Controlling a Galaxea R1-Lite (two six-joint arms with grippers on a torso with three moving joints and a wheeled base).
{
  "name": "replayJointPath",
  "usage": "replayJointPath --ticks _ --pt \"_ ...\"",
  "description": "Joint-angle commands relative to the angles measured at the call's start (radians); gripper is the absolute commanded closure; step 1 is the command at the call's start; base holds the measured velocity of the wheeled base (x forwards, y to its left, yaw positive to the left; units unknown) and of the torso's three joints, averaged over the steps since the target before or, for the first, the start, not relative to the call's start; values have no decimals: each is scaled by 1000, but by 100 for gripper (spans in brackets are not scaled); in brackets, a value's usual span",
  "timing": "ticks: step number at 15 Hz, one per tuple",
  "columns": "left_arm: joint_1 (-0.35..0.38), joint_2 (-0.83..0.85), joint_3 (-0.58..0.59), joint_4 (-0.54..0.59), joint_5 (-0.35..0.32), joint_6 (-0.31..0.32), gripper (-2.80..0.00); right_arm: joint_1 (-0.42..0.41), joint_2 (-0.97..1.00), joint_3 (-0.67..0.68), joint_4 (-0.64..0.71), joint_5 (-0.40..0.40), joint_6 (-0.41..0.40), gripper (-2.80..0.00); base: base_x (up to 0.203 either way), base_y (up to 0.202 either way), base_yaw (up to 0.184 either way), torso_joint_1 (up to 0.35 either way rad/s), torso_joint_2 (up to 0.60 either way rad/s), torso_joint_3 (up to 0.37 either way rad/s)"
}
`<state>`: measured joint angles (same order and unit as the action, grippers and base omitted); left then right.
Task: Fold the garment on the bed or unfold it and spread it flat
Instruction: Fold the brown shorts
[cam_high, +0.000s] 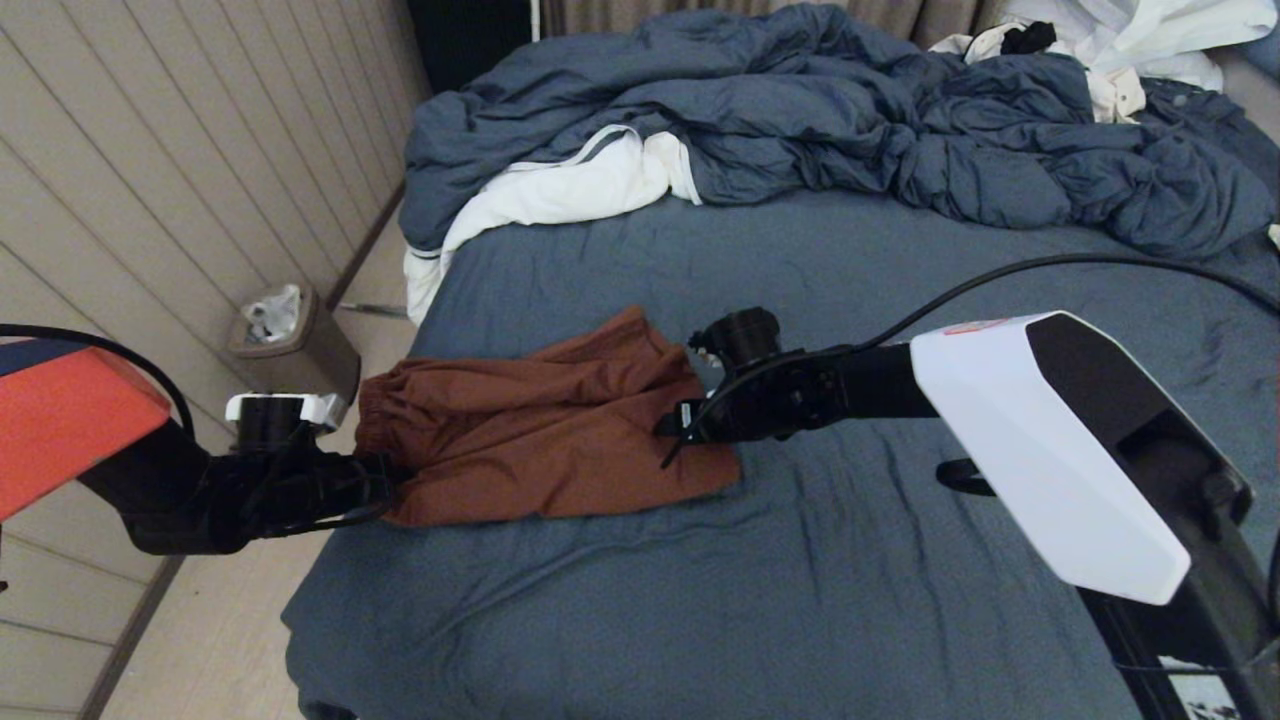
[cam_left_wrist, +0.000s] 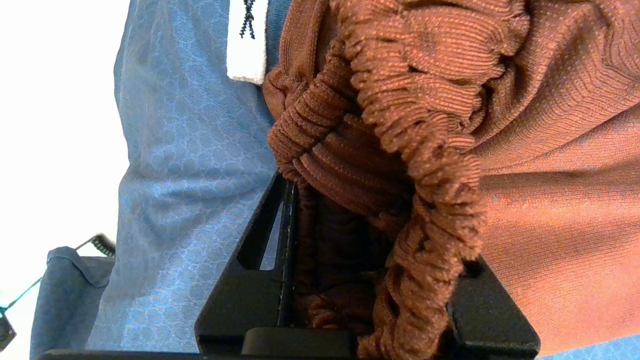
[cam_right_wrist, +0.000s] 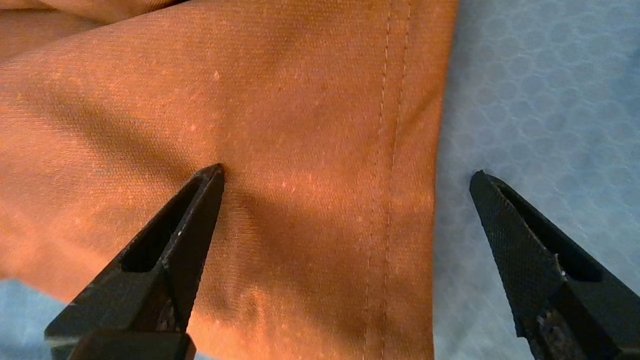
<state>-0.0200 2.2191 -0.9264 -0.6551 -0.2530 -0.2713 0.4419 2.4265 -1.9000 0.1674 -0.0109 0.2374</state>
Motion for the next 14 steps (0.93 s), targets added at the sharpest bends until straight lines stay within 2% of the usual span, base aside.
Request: replayJointPath --ticks 1,2,3,9,11,14 --pt "-1 -3 3 -3 -2 -3 0 14 48 -25 1 0 3 -280 0 0 0 0 0 0" --pt "-1 -3 3 -5 1 -3 0 22 62 -40 2 0 4 -280 0 0 0 0 0 0" --pt "-1 -1 3 -5 1 -3 0 25 76 -46 3 0 3 0 0 0 0 0 0 0" --pt "-5 -1 5 -5 1 -3 0 32 89 -48 -3 3 10 0 0 0 0 0 0 0" --pt "-9 -12 14 -5 1 -13 0 34 80 -48 -3 3 38 0 0 0 0 0 0 0" --pt "-61 -106 77 -5 1 -43 0 34 46 -35 2 28 68 0 0 0 0 0 0 0"
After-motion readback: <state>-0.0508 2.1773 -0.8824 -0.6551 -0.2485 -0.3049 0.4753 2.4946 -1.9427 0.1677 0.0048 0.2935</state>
